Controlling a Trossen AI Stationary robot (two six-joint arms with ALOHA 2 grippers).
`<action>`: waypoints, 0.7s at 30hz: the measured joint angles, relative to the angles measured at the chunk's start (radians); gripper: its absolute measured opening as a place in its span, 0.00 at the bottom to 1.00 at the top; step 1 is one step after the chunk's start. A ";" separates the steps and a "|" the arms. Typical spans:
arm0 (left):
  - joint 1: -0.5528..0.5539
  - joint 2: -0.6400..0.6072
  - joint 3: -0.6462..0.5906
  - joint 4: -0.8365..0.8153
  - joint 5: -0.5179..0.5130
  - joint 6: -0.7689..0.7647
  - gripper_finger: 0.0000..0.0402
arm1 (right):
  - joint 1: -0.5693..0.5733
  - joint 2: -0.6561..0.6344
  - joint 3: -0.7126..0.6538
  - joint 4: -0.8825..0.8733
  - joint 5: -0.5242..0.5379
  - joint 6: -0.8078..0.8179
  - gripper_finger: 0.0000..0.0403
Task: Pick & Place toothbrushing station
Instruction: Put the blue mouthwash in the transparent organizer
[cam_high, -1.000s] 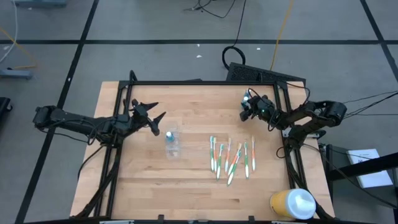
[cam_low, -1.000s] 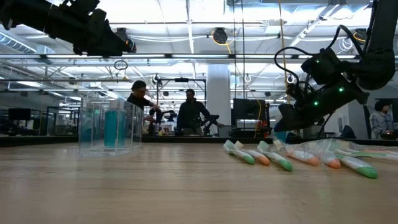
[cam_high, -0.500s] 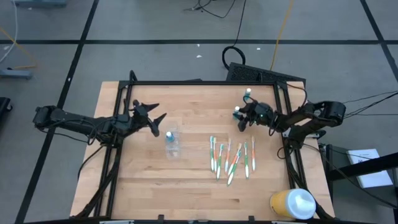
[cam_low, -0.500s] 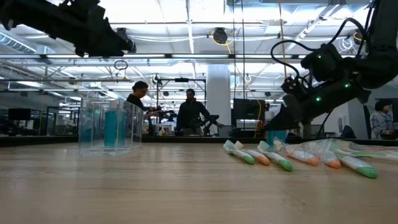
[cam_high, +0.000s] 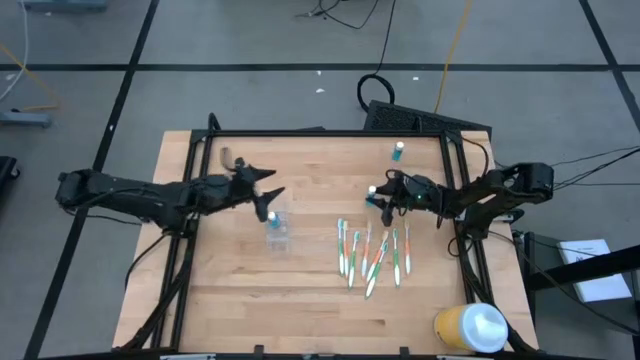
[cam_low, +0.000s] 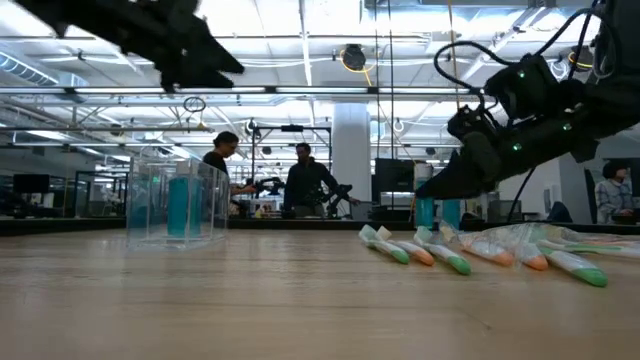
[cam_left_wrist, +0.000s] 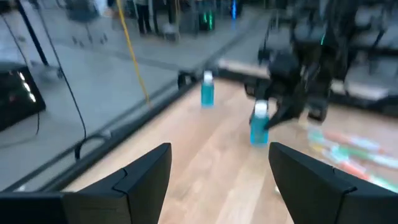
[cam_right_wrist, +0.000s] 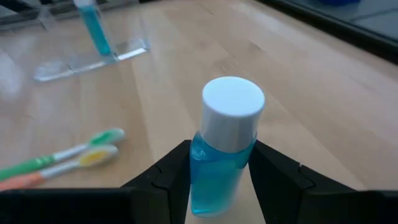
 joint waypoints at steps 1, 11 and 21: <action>0.012 0.044 0.035 -0.032 0.019 0.000 0.69 | 0.013 0.000 0.009 0.000 0.001 -0.004 0.35; 0.067 0.448 0.402 -0.208 0.269 0.099 0.69 | 0.113 0.000 0.095 -0.013 0.002 -0.045 0.35; 0.067 0.686 0.653 -0.242 0.437 0.201 0.69 | 0.165 0.000 0.119 -0.015 0.006 -0.045 0.35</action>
